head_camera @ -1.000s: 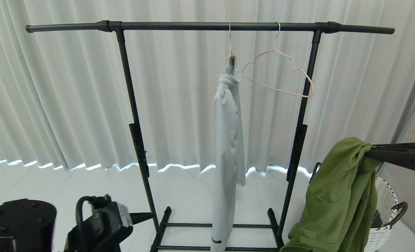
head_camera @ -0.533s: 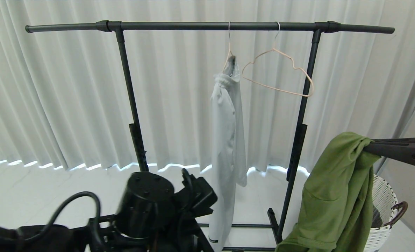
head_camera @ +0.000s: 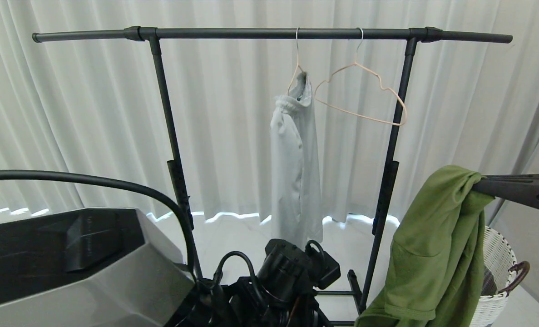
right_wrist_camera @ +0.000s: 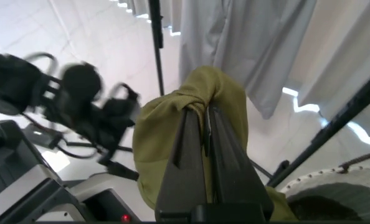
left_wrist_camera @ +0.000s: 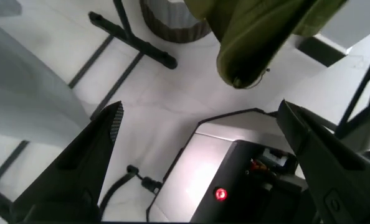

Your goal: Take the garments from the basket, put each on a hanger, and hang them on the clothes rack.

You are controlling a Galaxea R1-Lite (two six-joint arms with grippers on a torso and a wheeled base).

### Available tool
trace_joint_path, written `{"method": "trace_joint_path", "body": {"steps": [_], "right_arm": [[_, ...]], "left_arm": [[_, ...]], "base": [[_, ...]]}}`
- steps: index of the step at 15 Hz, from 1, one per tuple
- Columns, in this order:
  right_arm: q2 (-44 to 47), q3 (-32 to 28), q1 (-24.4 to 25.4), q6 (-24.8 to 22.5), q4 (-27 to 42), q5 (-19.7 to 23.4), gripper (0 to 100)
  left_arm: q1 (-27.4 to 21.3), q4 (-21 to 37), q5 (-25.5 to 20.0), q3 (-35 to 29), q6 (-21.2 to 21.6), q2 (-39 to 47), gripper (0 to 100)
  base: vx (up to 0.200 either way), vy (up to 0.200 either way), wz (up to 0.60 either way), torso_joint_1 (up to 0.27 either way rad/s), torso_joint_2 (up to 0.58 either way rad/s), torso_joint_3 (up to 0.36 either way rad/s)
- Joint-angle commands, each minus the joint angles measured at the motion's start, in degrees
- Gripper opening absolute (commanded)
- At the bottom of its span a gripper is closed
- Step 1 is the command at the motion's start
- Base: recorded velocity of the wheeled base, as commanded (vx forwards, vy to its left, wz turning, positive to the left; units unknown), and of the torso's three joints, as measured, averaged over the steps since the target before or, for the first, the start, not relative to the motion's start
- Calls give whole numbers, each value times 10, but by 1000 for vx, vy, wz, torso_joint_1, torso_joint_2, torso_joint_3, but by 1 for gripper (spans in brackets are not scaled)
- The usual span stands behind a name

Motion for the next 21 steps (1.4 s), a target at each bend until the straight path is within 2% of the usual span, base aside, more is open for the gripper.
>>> {"method": "trace_joint_path", "body": {"steps": [1, 3, 6, 9, 12, 15, 18, 21], "right_arm": [[0, 2, 0, 6, -1, 4, 0], [-1, 2, 0, 10, -2, 5, 0], [-5, 0, 0, 18, -4, 5, 0], [-7, 0, 0, 48, -31, 5, 0], [-9, 1, 0, 51, -34, 6, 0], [-7, 3, 0, 52, -34, 10, 0], [-7, 12, 0, 53, -36, 10, 0], [-10, 13, 2, 53, -35, 22, 0]], "left_arm": [[-2, -15, 1, -47, -44, 65, 100], [-2, -46, 1, -69, -102, 94, 100], [5, -72, 2, -64, -112, 125, 100], [6, -72, 0, -65, -113, 143, 100], [2, -73, -3, -67, -115, 148, 100], [-11, -120, -21, -41, -157, 130, 100], [-15, -147, -30, 16, -159, 102, 100], [-15, -174, -30, 5, -190, 109, 100]], "base": [[0, 0, 0, 0, 0, 0], [0, 0, 0, 0, 0, 0], [0, 0, 0, 0, 0, 0], [0, 0, 0, 0, 0, 0], [0, 0, 0, 0, 0, 0], [0, 0, 0, 0, 0, 0], [0, 0, 0, 0, 0, 0], [0, 0, 0, 0, 0, 0]]}}
